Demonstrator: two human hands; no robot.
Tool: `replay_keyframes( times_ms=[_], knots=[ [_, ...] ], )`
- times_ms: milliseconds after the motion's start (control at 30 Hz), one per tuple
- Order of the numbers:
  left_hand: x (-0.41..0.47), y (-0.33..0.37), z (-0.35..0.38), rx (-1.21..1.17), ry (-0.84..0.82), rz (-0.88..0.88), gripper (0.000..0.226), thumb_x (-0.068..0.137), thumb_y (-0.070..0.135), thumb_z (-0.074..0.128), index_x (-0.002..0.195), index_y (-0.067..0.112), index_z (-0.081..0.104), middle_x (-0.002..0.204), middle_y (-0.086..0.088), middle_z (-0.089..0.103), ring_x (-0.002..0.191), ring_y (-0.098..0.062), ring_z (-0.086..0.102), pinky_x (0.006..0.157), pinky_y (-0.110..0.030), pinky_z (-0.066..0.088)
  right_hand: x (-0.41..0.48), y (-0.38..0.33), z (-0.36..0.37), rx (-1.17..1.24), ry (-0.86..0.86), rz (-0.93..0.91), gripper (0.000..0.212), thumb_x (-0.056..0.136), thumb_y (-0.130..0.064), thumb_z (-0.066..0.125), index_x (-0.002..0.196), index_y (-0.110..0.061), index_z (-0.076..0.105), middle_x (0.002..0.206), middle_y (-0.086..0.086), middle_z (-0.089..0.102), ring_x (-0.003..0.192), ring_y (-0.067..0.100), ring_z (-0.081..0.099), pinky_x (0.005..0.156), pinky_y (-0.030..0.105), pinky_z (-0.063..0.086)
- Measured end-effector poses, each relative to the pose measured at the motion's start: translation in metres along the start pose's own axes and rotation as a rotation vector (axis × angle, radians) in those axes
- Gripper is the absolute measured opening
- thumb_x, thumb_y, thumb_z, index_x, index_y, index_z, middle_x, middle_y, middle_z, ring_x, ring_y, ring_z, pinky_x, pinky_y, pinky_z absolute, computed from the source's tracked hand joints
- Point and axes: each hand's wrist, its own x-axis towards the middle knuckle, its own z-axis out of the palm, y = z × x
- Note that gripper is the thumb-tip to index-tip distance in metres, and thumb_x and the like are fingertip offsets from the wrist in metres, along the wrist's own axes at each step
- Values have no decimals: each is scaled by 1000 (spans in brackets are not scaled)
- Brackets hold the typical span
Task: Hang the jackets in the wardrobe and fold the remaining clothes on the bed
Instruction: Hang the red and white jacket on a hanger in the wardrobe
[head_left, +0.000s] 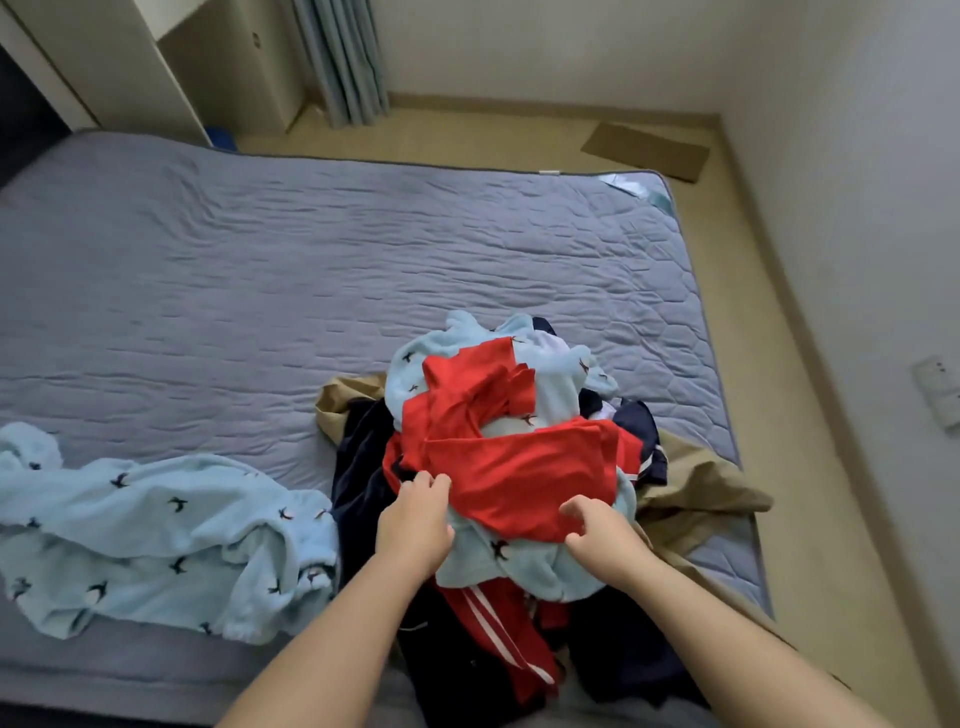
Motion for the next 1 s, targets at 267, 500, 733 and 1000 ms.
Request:
replay_keyframes(
  times_ms=[267, 500, 733, 1000],
  knots=[
    [79, 15, 30, 290, 9, 85, 53, 87, 24, 59, 135, 24, 38, 137, -5, 36, 131, -26, 31, 112, -50, 22, 41, 8, 2, -162, 123, -213, 81, 80, -12, 60, 147, -34, 21, 154, -2, 13, 129, 18, 40, 93, 33, 46],
    [69, -25, -5, -686, -90, 182, 14, 94, 23, 53, 82, 26, 47, 79, 9, 56, 82, -11, 54, 76, -22, 41, 58, -19, -3, -417, 76, -130, 73, 81, -34, 60, 143, -42, 21, 131, 0, 43, 107, 25, 59, 73, 33, 48],
    [39, -116, -82, -772, -375, -72, 40, 67, 45, 76, 99, 23, 63, 96, 8, 69, 90, -7, 63, 79, -24, 50, 65, -138, 30, 174, 119, -222, 32, 88, -9, 45, 57, -19, 48, 55, -5, 60, 53, 14, 62, 56, 24, 50],
    [45, -228, -254, -263, 706, -266, 18, 86, 18, 59, 102, 9, 61, 105, -22, 66, 102, -39, 59, 77, -38, 42, 77, -368, 15, 747, 54, -603, 22, 93, -8, 50, 98, -30, 53, 92, 3, 66, 75, 18, 58, 72, 37, 45]
  ],
)
